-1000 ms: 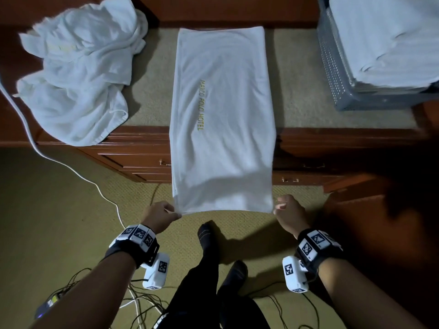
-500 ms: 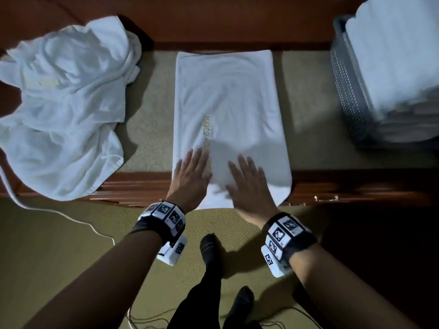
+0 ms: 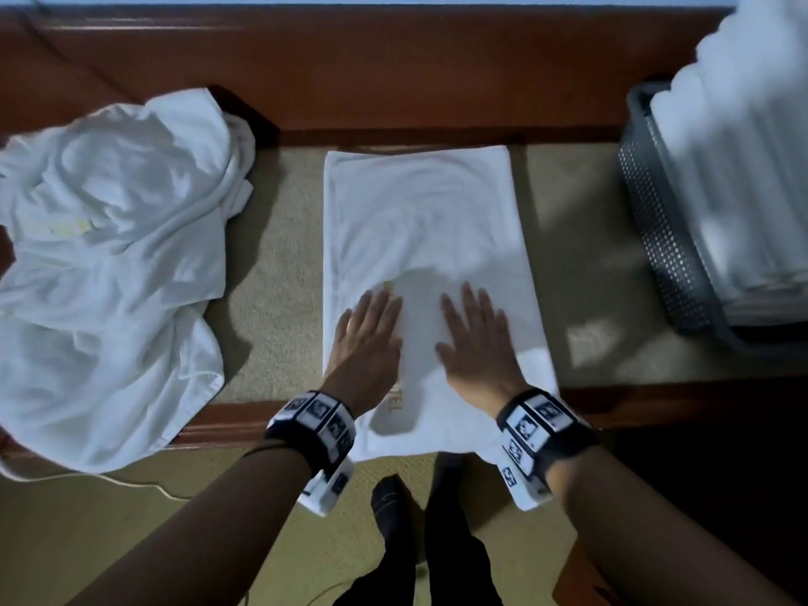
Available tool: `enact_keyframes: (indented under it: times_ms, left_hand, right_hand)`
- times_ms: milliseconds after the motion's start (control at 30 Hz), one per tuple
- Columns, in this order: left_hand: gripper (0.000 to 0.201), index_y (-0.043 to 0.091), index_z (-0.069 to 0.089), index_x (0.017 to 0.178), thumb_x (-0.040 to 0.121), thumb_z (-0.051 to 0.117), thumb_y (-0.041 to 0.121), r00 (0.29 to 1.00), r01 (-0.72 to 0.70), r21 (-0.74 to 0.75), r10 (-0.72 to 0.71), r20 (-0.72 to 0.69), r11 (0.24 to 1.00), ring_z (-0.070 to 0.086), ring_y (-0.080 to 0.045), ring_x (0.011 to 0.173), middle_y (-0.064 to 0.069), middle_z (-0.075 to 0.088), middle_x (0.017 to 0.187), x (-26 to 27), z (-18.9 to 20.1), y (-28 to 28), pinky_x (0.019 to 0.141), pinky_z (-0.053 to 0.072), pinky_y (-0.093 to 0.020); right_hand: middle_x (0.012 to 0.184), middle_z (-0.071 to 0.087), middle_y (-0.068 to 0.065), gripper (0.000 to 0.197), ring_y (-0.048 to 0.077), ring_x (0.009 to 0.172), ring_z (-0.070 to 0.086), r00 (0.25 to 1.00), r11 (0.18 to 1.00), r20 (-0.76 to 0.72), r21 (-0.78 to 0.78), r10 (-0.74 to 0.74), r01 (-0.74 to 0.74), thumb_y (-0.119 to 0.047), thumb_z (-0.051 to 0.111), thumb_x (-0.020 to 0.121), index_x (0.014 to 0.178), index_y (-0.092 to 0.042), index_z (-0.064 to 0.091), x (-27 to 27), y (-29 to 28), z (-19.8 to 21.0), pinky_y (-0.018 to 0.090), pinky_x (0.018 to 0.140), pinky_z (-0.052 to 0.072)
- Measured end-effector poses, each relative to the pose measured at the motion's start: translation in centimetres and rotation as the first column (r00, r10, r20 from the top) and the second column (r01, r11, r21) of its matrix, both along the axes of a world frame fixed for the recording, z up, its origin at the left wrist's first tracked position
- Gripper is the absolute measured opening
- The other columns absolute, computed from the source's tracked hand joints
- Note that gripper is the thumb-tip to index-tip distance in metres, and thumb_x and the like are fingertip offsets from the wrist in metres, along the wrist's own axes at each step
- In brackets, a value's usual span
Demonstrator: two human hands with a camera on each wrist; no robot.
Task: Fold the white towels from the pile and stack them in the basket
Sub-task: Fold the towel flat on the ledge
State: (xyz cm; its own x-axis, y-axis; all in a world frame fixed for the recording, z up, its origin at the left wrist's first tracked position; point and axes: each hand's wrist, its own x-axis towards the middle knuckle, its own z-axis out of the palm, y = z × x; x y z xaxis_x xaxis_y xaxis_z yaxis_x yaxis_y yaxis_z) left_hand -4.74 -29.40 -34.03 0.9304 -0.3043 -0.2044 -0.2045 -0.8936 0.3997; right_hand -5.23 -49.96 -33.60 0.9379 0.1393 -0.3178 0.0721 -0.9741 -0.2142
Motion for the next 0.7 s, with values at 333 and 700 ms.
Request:
enact_keyframes:
  times_ms: [333, 700]
  left_hand:
    - [0.071, 0.013, 0.041, 0.157, 0.095, 0.037, 0.047, 0.987, -0.159, 0.153, 0.151, 0.063, 0.975, 0.029, -0.035, 0.153, -0.007, 0.033, 0.167, 7.4, -0.9, 5.5, 0.123, 0.017, -0.061]
    - [0.077, 0.025, 0.014, 0.167, 0.099, 0.015, 0.062, 0.989, -0.148, 0.173, 0.143, 0.043, 0.974, 0.005, -0.017, 0.160, 0.008, 0.006, 0.174, 20.0, -3.3, 3.5, 0.125, 0.007, -0.059]
  right_hand:
    - [0.174, -0.004, 0.006, 0.077, 0.033, 0.159, 0.002, 0.994, 0.984, -0.048, -0.157, -0.098, 0.089, -0.055, 0.036, 0.104, 0.166, -0.017, 0.009, 11.5, -8.1, 0.3, 0.059, 0.126, 0.010]
    - [0.172, -0.019, -0.001, 0.075, 0.024, 0.160, -0.012, 0.988, 0.988, -0.073, -0.072, 0.133, -0.138, -0.071, 0.020, 0.101, 0.164, -0.038, -0.005, 21.7, -8.1, -1.6, 0.063, 0.125, 0.005]
